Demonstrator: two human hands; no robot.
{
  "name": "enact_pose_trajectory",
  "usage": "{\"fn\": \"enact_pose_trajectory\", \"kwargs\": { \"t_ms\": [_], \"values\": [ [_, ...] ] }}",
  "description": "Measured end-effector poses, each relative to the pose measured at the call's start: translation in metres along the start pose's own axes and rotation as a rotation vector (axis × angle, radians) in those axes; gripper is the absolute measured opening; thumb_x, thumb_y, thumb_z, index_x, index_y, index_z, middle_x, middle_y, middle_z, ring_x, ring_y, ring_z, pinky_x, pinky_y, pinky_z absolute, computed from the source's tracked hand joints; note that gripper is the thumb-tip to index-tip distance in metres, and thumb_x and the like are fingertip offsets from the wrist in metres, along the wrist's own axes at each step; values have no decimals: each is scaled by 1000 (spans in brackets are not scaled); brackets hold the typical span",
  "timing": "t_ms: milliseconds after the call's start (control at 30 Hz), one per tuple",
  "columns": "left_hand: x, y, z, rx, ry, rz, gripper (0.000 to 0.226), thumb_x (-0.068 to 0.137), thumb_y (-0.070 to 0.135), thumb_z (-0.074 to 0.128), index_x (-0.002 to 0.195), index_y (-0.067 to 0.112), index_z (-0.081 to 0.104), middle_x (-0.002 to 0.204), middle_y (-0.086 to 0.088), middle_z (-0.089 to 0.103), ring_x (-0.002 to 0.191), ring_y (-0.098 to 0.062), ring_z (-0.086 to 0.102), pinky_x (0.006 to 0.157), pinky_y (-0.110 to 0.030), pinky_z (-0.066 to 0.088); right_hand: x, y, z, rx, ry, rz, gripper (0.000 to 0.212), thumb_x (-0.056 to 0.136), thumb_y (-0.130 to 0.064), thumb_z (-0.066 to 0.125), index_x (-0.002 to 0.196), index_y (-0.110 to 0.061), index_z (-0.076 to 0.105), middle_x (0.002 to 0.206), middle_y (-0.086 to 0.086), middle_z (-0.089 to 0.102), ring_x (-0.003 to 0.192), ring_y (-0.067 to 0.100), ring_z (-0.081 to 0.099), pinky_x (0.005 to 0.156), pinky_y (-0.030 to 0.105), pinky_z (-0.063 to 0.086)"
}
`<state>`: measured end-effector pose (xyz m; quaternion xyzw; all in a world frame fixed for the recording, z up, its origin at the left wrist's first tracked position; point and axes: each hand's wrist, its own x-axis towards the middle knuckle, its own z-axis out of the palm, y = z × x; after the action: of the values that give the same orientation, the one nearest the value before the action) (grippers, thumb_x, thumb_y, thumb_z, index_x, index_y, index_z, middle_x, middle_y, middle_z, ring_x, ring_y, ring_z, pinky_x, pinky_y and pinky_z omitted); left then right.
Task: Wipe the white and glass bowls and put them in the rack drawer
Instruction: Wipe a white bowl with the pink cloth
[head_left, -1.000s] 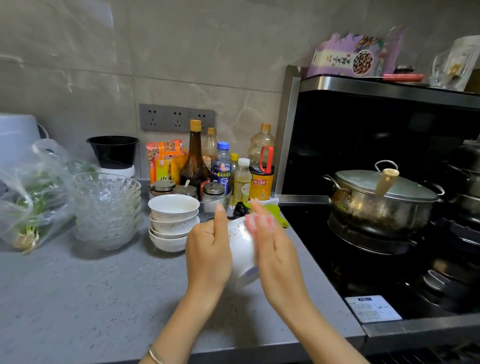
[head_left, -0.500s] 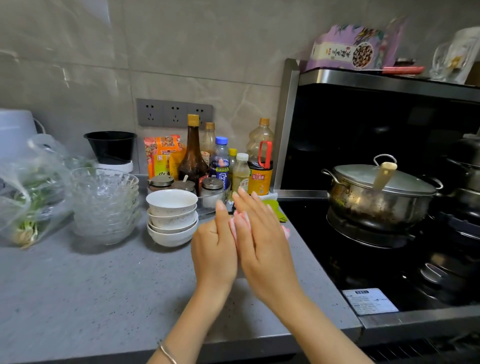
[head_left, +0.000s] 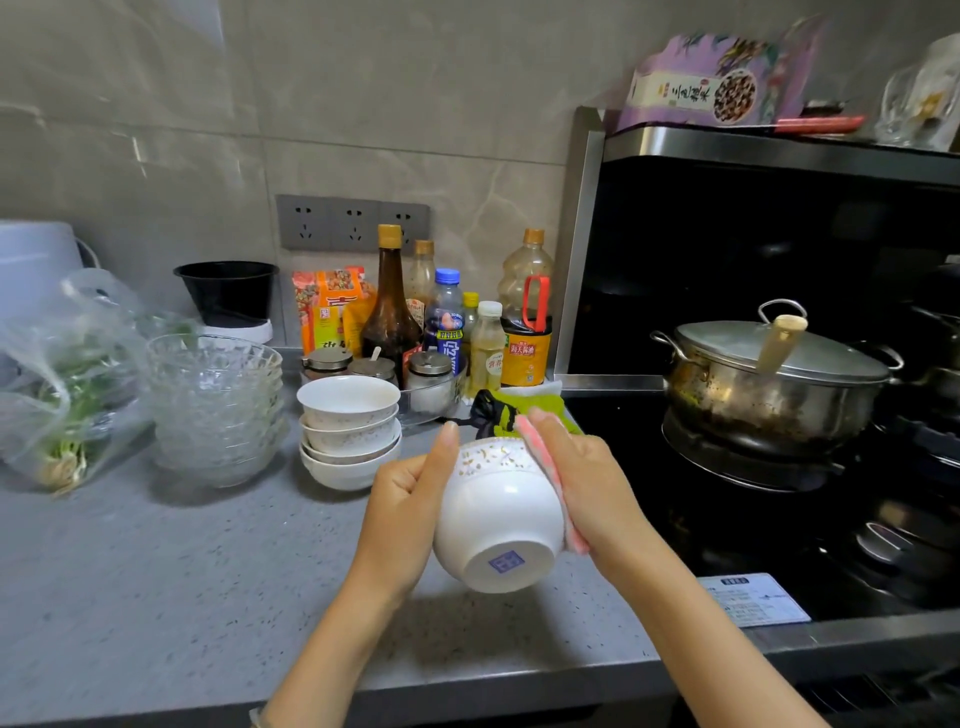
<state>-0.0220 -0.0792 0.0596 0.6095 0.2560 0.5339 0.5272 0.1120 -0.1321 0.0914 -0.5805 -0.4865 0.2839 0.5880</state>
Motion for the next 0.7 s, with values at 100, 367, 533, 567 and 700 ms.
{"fn": "enact_pose_trajectory", "kwargs": {
  "t_ms": [100, 367, 533, 567, 700],
  "values": [
    [0, 1, -2, 181, -29, 110, 75, 82, 63, 45, 61, -9, 45, 54, -19, 47, 55, -16, 44, 55, -29, 30, -1, -5, -2, -143, -9, -78, 59, 96, -37, 51, 46, -6, 40, 38, 4, 38, 36, -1, 46, 36, 11, 26],
    [4, 6, 10, 328, 96, 196, 75, 83, 68, 34, 46, 3, 37, 45, -18, 43, 44, -33, 41, 45, -38, 27, -7, 2, 11, -86, 47, -185, 60, 99, -39, 43, 49, -6, 49, 47, 2, 46, 46, 15, 48, 42, 17, 31],
    [1, -2, 21, 143, 363, 59, 69, 99, 43, 35, 47, 1, 47, 44, -6, 53, 43, -15, 51, 48, -26, 34, -16, 20, 24, -126, 35, -199, 36, 103, -43, 30, 136, -41, 43, 134, -26, 46, 124, -13, 41, 95, 4, 36],
    [0, -3, 24, 181, 401, 76, 67, 99, 43, 33, 42, 9, 43, 39, 2, 49, 40, -9, 46, 47, -26, 33, -19, 21, 29, -235, 41, -289, 38, 101, -46, 26, 138, -44, 36, 140, -31, 36, 133, -14, 29, 108, 8, 26],
    [-1, -4, 35, 306, 419, 157, 72, 94, 59, 24, 40, 16, 42, 37, 3, 46, 42, -10, 44, 49, -26, 34, -12, 25, 32, -513, 74, -554, 48, 99, -43, 24, 143, -31, 38, 147, -23, 33, 140, -6, 23, 117, 24, 19]
  ]
}}
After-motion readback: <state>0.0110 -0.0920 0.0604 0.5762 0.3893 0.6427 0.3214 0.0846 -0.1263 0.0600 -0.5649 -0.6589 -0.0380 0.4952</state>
